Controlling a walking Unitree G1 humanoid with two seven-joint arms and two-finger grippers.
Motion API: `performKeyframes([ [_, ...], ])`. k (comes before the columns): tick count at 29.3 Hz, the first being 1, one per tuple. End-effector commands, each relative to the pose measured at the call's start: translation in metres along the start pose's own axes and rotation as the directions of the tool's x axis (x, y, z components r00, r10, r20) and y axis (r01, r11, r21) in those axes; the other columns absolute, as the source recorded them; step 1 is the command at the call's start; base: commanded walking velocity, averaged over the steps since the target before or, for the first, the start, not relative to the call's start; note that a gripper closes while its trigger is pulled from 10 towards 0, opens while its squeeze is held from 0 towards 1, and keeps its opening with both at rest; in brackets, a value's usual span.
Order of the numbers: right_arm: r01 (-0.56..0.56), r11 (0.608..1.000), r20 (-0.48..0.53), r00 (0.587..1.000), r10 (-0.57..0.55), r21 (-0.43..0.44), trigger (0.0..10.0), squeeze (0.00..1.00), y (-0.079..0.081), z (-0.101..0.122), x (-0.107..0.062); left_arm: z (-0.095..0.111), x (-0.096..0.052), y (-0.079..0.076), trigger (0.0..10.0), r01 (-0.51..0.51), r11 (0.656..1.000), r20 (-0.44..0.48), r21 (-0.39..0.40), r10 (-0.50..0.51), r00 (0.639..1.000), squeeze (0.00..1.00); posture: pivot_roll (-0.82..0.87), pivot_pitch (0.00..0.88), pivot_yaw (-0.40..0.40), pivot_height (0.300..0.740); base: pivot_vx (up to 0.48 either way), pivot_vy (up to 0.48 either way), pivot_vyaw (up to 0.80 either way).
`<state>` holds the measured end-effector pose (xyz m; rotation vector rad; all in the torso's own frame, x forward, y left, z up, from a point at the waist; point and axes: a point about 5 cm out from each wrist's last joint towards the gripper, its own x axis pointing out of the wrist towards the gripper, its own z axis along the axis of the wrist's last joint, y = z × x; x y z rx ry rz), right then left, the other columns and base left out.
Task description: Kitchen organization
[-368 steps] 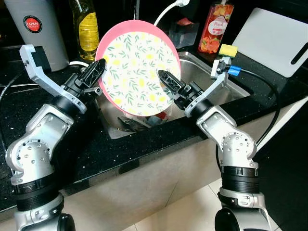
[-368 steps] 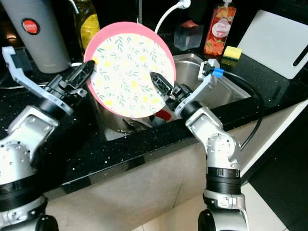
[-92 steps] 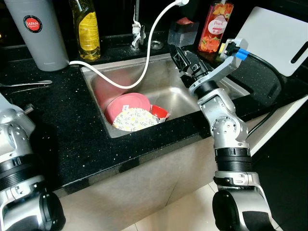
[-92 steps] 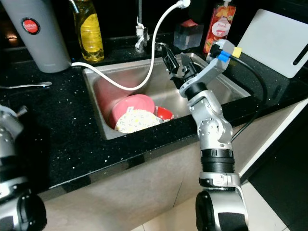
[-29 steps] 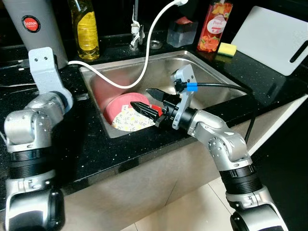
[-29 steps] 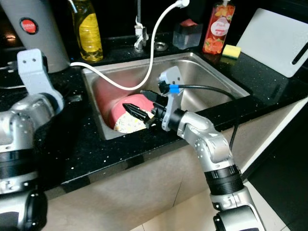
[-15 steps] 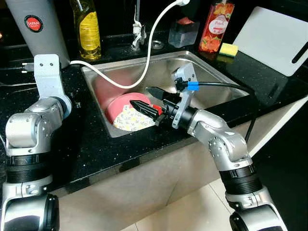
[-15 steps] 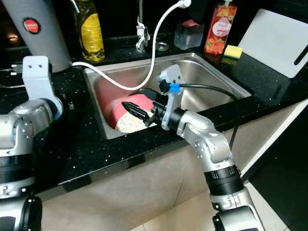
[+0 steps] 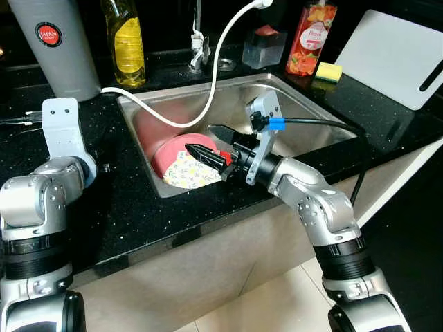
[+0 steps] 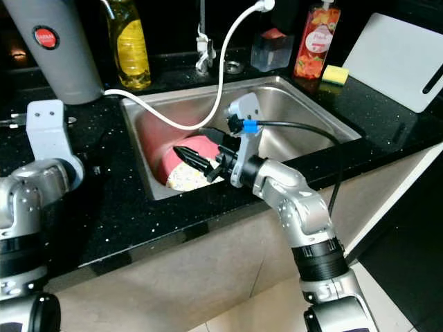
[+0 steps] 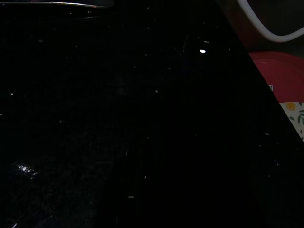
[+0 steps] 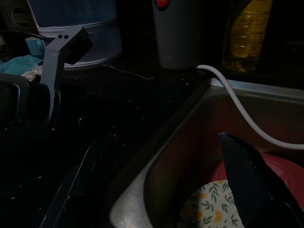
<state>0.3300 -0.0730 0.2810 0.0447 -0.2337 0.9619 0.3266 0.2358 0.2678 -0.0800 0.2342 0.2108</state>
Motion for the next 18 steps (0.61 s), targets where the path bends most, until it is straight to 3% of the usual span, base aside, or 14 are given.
performKeyframes([
  [1, 0.003, 1.000, 0.004, 1.000, -0.003, 0.005, 10.0, 0.00, -0.002, 0.002, -0.002, -0.015, 0.002, 0.004, 10.0, -0.012, 1.000, -0.069, 0.004, 0.012, 0.998, 0.00, -0.07, 0.155, -0.027, 0.740, 0.000, 0.000, 0.00],
  [4, 0.003, 1.000, 0.007, 1.000, -0.003, 0.005, 10.0, 0.00, -0.002, 0.002, -0.001, -0.022, 0.001, 0.001, 9.5, 0.005, 1.000, -0.098, -0.003, -0.005, 0.995, 0.00, -0.07, 0.156, -0.029, 0.740, 0.000, 0.000, 0.00],
  [6, 0.003, 1.000, 0.008, 1.000, -0.003, 0.005, 10.0, 0.00, -0.002, 0.003, -0.001, -0.025, 0.001, 0.001, 3.6, 0.007, 1.000, -0.110, -0.005, -0.008, 0.994, 0.00, -0.07, 0.158, -0.029, 0.740, 0.000, 0.000, 0.00],
  [7, 0.004, 1.000, 0.008, 1.000, -0.004, 0.005, 10.0, 0.00, -0.002, 0.003, -0.001, -0.026, 0.002, 0.001, 2.2, 0.002, 1.000, -0.114, -0.003, -0.003, 0.994, 0.00, -0.07, 0.158, -0.029, 0.740, 0.000, 0.000, 0.00],
  [8, 0.006, 1.000, 0.008, 1.000, -0.006, 0.005, 10.0, 0.00, -0.003, 0.003, -0.001, -0.027, 0.002, 0.002, 0.0, -0.002, 1.000, -0.119, 0.004, 0.003, 0.993, 0.00, -0.07, 0.158, -0.029, 0.740, 0.000, 0.000, 0.00],
  [18, 0.019, 1.000, 0.009, 1.000, -0.019, 0.007, 10.0, 0.00, -0.004, 0.003, -0.001, -0.031, 0.002, 0.003, 0.0, -0.019, 0.999, -0.119, 0.041, 0.024, 0.993, 0.00, -0.07, 0.161, -0.029, 0.740, 0.000, 0.000, 0.00],
])
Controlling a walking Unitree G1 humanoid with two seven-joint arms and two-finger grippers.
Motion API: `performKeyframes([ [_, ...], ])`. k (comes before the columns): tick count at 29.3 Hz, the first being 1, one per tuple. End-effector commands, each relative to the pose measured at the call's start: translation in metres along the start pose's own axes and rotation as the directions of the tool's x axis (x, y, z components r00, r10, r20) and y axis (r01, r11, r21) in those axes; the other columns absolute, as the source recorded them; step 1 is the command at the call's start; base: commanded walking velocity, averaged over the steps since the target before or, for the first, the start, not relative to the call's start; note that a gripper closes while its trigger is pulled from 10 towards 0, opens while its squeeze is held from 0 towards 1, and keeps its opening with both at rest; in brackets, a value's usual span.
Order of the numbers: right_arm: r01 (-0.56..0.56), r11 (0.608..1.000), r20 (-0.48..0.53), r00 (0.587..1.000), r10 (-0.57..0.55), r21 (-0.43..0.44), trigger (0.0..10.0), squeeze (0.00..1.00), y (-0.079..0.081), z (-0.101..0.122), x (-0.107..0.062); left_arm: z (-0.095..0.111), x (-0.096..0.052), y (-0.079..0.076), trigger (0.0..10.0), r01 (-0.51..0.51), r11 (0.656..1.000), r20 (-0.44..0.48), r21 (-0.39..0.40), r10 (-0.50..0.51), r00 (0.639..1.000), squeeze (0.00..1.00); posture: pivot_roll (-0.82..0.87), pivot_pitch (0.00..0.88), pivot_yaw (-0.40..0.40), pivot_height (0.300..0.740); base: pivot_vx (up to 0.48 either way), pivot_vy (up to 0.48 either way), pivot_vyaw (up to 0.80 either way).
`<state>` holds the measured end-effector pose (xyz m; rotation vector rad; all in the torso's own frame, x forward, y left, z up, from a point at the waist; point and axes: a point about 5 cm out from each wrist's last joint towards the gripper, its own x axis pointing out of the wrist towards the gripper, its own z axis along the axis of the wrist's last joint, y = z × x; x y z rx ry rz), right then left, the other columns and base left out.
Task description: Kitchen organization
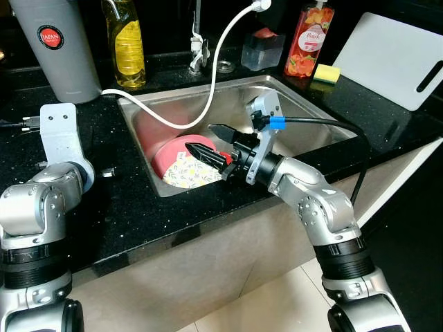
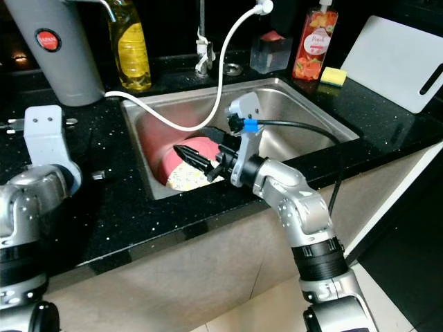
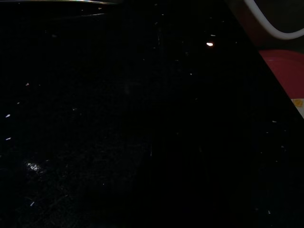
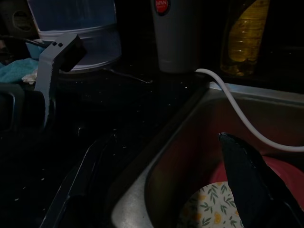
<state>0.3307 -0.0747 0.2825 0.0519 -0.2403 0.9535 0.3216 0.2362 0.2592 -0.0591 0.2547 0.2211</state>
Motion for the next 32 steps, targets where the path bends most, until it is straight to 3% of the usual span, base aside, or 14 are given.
performKeyframes([
  [1, 0.011, 1.000, 0.001, 1.000, -0.011, 0.005, 10.0, 0.00, -0.003, 0.002, 0.000, -0.022, 0.006, 0.000, 0.0, -0.008, 1.000, -0.100, 0.020, 0.010, 0.995, 0.00, -0.07, 0.161, -0.029, 0.740, 0.000, 0.000, 0.00],
  [5, 0.014, 1.000, 0.001, 1.000, -0.014, 0.004, 10.0, 0.00, -0.003, 0.002, -0.001, -0.019, 0.006, 0.000, 0.0, -0.006, 1.000, -0.089, 0.016, 0.008, 0.996, 0.00, -0.08, 0.160, -0.030, 0.740, 0.000, 0.000, 0.00],
  [6, 0.017, 1.000, 0.002, 1.000, -0.017, 0.005, 10.0, 0.00, -0.004, 0.002, -0.001, -0.006, 0.007, -0.001, 0.1, -0.017, 0.999, -0.009, -0.039, 0.017, 1.000, 0.00, -0.08, 0.159, -0.033, 0.740, 0.000, 0.000, 0.00],
  [7, 0.018, 1.000, 0.002, 1.000, -0.018, 0.005, 10.0, 0.00, -0.004, 0.002, 0.000, 0.003, 0.007, 0.000, 10.0, -0.020, 0.997, 0.051, -0.069, 0.023, 0.998, 0.00, -0.08, 0.159, -0.033, 0.740, 0.000, 0.000, 0.00],
  [13, 0.020, 1.000, 0.005, 1.000, -0.020, 0.005, 10.0, 0.00, -0.004, 0.003, 0.000, 0.030, 0.000, -0.004, 10.0, 0.047, 0.990, 0.207, -0.132, -0.018, 0.978, 0.00, -0.08, 0.157, -0.034, 0.740, 0.000, 0.000, 0.00],
  [21, 0.024, 1.000, 0.012, 1.000, -0.024, 0.005, 10.0, 0.00, -0.005, 0.004, 0.000, 0.055, -0.010, -0.019, 10.0, 0.193, 0.973, 0.349, -0.128, -0.138, 0.927, 0.00, -0.08, 0.153, -0.035, 0.740, 0.000, 0.000, 0.00],
  [24, 0.022, 1.000, 0.027, 0.999, -0.023, 0.017, 10.0, 0.00, -0.005, 0.007, -0.001, 0.057, -0.012, -0.027, 10.0, 0.262, 0.962, 0.377, -0.069, -0.218, 0.900, 0.00, -0.08, 0.154, -0.033, 0.740, 0.000, 0.000, 0.00],
  [25, 0.022, 0.999, 0.042, 0.999, -0.024, 0.034, 10.0, 0.00, -0.004, 0.009, -0.002, 0.059, -0.016, -0.032, 10.0, 0.285, 0.959, 0.393, 0.010, -0.266, 0.880, 0.00, -0.09, 0.154, -0.032, 0.740, 0.000, 0.000, 0.00],
  [28, 0.022, 0.996, 0.080, 0.996, -0.029, 0.082, 10.0, 0.00, -0.004, 0.013, -0.005, 0.059, -0.025, -0.044, 10.0, 0.355, 0.925, 0.414, 0.135, -0.378, 0.828, 0.00, -0.09, 0.155, -0.033, 0.740, 0.000, 0.000, 0.00],
  [32, 0.025, 0.993, 0.100, 0.994, -0.037, 0.112, 10.0, 0.00, -0.004, 0.015, -0.007, 0.058, -0.030, -0.051, 10.0, 0.428, 0.889, 0.425, 0.165, -0.455, 0.782, 0.00, -0.08, 0.156, -0.033, 0.740, 0.000, 0.000, 0.00],
])
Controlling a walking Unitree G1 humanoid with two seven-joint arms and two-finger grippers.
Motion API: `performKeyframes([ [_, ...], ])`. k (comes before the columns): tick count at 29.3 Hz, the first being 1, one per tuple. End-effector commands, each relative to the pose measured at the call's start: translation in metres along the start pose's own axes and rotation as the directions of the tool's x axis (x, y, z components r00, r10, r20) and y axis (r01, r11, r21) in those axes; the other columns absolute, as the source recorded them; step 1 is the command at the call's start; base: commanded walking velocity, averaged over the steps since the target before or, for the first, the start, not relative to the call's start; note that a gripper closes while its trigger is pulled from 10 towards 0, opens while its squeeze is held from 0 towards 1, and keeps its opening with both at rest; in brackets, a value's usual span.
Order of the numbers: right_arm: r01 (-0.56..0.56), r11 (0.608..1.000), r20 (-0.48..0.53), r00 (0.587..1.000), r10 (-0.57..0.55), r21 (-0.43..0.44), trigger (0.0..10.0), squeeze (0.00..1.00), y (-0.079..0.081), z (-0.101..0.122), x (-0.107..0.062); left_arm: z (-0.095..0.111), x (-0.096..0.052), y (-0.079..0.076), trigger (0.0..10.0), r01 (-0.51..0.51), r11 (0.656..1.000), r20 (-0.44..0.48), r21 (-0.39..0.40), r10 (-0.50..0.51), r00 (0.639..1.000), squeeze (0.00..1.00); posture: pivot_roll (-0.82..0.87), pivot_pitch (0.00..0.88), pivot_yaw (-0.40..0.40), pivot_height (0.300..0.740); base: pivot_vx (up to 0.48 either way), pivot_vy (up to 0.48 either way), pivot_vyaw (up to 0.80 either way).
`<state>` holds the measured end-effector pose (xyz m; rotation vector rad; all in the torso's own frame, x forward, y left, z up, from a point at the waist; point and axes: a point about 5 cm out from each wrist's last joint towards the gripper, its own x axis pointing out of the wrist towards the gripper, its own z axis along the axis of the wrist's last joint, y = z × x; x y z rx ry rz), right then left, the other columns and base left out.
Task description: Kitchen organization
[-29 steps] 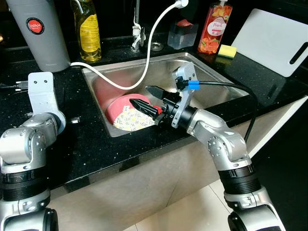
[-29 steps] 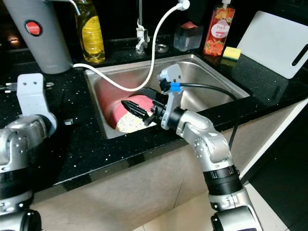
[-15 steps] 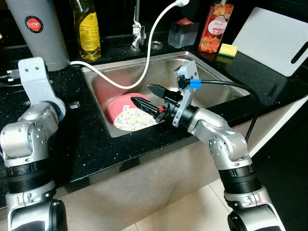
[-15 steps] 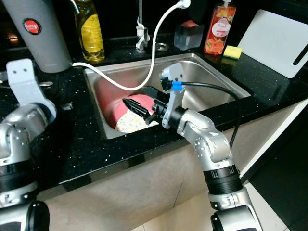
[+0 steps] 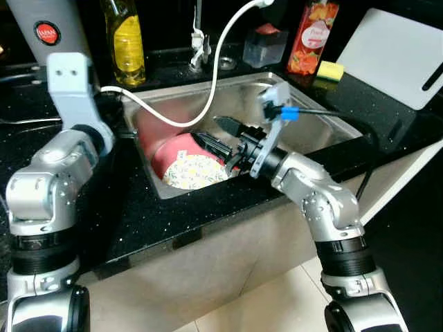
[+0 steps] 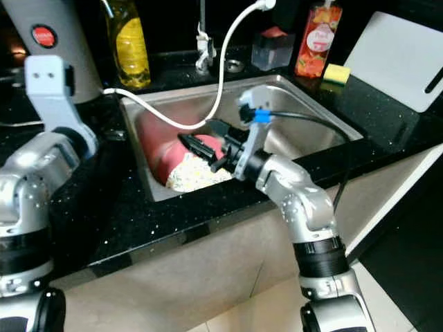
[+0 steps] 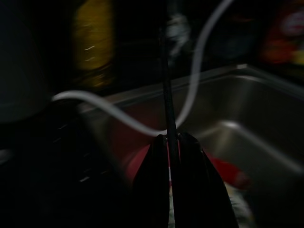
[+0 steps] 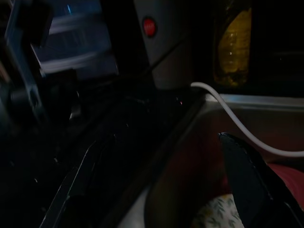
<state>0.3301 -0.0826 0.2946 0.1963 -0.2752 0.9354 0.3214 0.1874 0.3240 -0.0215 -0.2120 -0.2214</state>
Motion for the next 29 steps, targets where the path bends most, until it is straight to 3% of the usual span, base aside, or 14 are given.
performKeyframes([
  [1, 0.004, 1.000, 0.024, 1.000, -0.005, 0.023, 10.0, 0.00, 0.001, 0.004, -0.003, 0.002, -0.004, -0.012, 10.0, 0.104, 0.994, 0.038, -0.015, -0.104, 0.994, 0.00, -0.09, 0.157, -0.032, 0.740, 0.000, 0.000, 0.00],
  [2, 0.004, 1.000, 0.024, 1.000, -0.005, 0.023, 10.0, 0.00, 0.001, 0.004, -0.003, 0.002, -0.004, -0.012, 10.0, 0.104, 0.994, 0.038, -0.015, -0.104, 0.994, 0.00, -0.09, 0.157, -0.032, 0.740, 0.000, 0.000, 0.00],
  [3, 0.001, 0.999, 0.056, 0.998, -0.004, 0.051, 10.0, 0.00, 0.001, 0.009, -0.004, 0.002, -0.006, -0.020, 10.0, 0.185, 0.982, 0.054, -0.046, -0.183, 0.982, 0.00, -0.09, 0.156, -0.031, 0.740, 0.000, 0.000, 0.00],
  [5, -0.005, 0.997, 0.084, 0.996, -0.001, 0.076, 10.0, 0.00, 0.001, 0.013, -0.004, 0.001, -0.007, -0.024, 10.0, 0.235, 0.970, 0.064, -0.062, -0.231, 0.971, 0.00, -0.10, 0.155, -0.032, 0.740, 0.000, 0.000, 0.00],
  [14, -0.053, 0.986, 0.179, 0.984, 0.024, 0.160, 10.0, 0.00, 0.006, 0.027, -0.009, 0.002, -0.013, -0.037, 10.0, 0.378, 0.922, 0.117, -0.083, -0.368, 0.922, 0.00, -0.10, 0.152, -0.033, 0.740, 0.000, 0.000, 0.00],
  [21, -0.107, 0.934, 0.288, 0.958, 0.005, 0.340, 10.0, 0.00, 0.006, 0.034, -0.015, 0.005, -0.024, -0.055, 10.0, 0.561, 0.819, 0.180, -0.122, -0.538, 0.824, 0.00, -0.10, 0.145, -0.031, 0.740, 0.000, 0.000, 0.00],
  [29, -0.080, 0.956, 0.257, 0.966, 0.005, 0.283, 10.0, 0.00, 0.008, 0.035, -0.016, 0.005, -0.021, -0.066, 10.0, 0.603, 0.787, 0.189, -0.131, -0.578, 0.794, 0.00, -0.10, 0.133, -0.022, 0.740, 0.000, 0.000, 0.00],
])
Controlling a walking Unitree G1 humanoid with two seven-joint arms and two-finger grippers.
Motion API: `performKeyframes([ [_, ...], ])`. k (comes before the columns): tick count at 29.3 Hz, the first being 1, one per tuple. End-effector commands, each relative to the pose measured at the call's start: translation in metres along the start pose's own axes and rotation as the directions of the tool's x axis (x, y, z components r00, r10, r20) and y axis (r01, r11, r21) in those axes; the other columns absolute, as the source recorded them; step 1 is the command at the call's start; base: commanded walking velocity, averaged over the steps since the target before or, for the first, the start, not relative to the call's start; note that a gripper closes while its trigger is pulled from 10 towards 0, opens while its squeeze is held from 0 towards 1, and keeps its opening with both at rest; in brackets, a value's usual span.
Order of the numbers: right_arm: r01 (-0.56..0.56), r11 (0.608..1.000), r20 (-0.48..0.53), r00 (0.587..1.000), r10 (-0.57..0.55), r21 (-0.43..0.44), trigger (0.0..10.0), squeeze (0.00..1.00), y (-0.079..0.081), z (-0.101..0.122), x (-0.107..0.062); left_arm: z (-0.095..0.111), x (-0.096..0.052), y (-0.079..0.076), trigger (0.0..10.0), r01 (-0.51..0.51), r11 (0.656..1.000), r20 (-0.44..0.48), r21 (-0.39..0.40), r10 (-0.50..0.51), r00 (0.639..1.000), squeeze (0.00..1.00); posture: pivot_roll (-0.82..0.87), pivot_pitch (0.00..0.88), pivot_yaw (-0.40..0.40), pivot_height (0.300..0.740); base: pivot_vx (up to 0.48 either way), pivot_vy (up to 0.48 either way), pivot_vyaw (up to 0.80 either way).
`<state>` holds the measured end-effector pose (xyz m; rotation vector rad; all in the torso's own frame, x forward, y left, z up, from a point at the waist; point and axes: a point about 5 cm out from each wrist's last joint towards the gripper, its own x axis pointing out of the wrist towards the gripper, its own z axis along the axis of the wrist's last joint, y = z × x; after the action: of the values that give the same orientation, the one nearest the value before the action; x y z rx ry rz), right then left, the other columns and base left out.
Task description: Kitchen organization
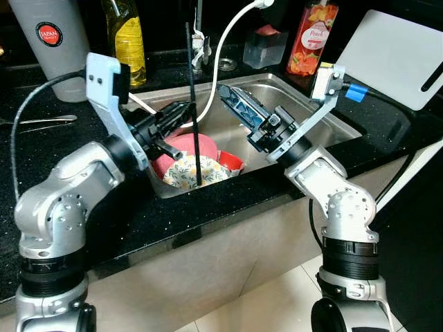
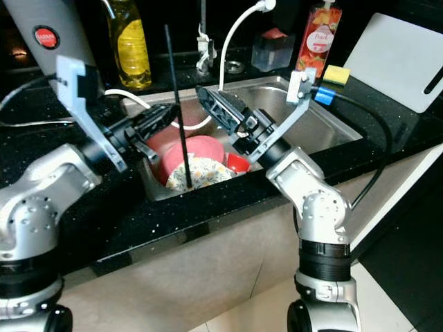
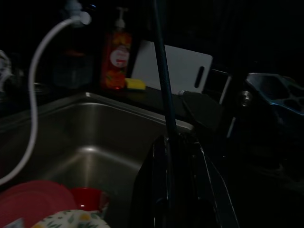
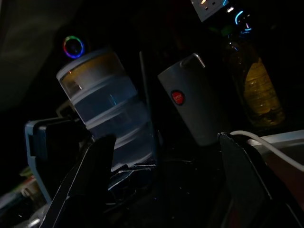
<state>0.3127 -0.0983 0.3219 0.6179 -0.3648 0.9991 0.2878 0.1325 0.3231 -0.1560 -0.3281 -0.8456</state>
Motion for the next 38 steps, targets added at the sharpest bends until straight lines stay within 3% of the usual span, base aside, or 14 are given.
performKeyframes([
  [1, 0.016, 0.996, -0.024, 1.000, -0.018, -0.093, 10.0, 0.00, 0.003, 0.002, -0.001, -0.001, 0.004, -0.005, 10.0, 0.038, 0.999, -0.001, 0.000, -0.038, 0.999, 0.00, -0.10, 0.130, -0.019, 0.740, 0.000, 0.000, 0.00],
  [2, 0.016, 0.996, -0.024, 1.000, -0.018, -0.093, 10.0, 0.00, 0.003, 0.002, -0.001, -0.001, 0.004, -0.005, 10.0, 0.038, 0.999, -0.001, 0.000, -0.038, 0.999, 0.00, -0.10, 0.130, -0.019, 0.740, 0.000, 0.000, 0.00],
  [6, 0.034, 0.962, -0.079, 0.995, -0.058, -0.271, 10.0, 0.00, 0.006, 0.003, 0.005, 0.000, 0.007, -0.010, 10.0, 0.066, 0.998, -0.003, 0.008, -0.066, 0.998, 0.00, -0.11, 0.125, -0.016, 0.740, 0.000, 0.000, 0.00],
  [27, 0.014, 0.959, -0.079, 0.996, -0.038, -0.283, 10.0, 0.00, 0.009, 0.006, 0.008, -0.007, 0.017, -0.021, 10.0, 0.119, 0.993, -0.012, 0.002, -0.119, 0.993, 0.00, -0.11, 0.122, -0.024, 0.740, 0.000, 0.000, 0.00],
  [29, 0.013, 0.959, -0.078, 0.996, -0.036, -0.283, 4.9, 0.00, 0.009, 0.006, 0.008, -0.006, 0.017, -0.021, 10.0, 0.121, 0.993, -0.010, 0.002, -0.121, 0.993, 0.00, -0.11, 0.122, -0.024, 0.740, 0.000, 0.000, 0.00],
  [30, 0.012, 0.959, -0.077, 0.996, -0.036, -0.283, 3.7, 0.00, 0.009, 0.006, 0.008, -0.006, 0.017, -0.021, 10.0, 0.121, 0.993, -0.009, 0.002, -0.121, 0.993, 0.00, -0.11, 0.122, -0.024, 0.740, 0.000, 0.000, 0.00],
  [32, 0.012, 0.959, -0.076, 0.996, -0.035, -0.283, 3.7, 0.00, 0.009, 0.006, 0.008, -0.006, 0.017, -0.021, 10.0, 0.121, 0.993, -0.009, 0.002, -0.121, 0.993, 0.00, -0.11, 0.122, -0.024, 0.740, 0.000, 0.000, 0.00],
  [33, 0.012, 0.959, -0.076, 0.996, -0.035, -0.282, 1.1, 0.00, 0.009, 0.006, 0.008, -0.006, 0.018, -0.022, 10.0, 0.122, 0.992, -0.008, 0.001, -0.122, 0.992, 0.00, -0.11, 0.124, -0.025, 0.740, 0.000, 0.000, 0.00],
  [34, 0.009, 0.960, -0.077, 0.997, -0.032, -0.281, 0.0, 0.00, 0.009, 0.006, 0.008, -0.006, 0.018, -0.022, 10.0, 0.125, 0.992, -0.006, 0.000, -0.125, 0.992, 0.00, -0.11, 0.124, -0.026, 0.740, 0.000, 0.000, 0.00],
  [38, 0.005, 0.960, -0.078, 0.997, -0.028, -0.279, 0.0, 0.00, 0.009, 0.005, 0.008, -0.006, 0.018, -0.023, 10.0, 0.128, 0.992, -0.003, -0.002, -0.128, 0.992, 0.00, -0.12, 0.124, -0.027, 0.740, 0.000, 0.000, 0.00],
])
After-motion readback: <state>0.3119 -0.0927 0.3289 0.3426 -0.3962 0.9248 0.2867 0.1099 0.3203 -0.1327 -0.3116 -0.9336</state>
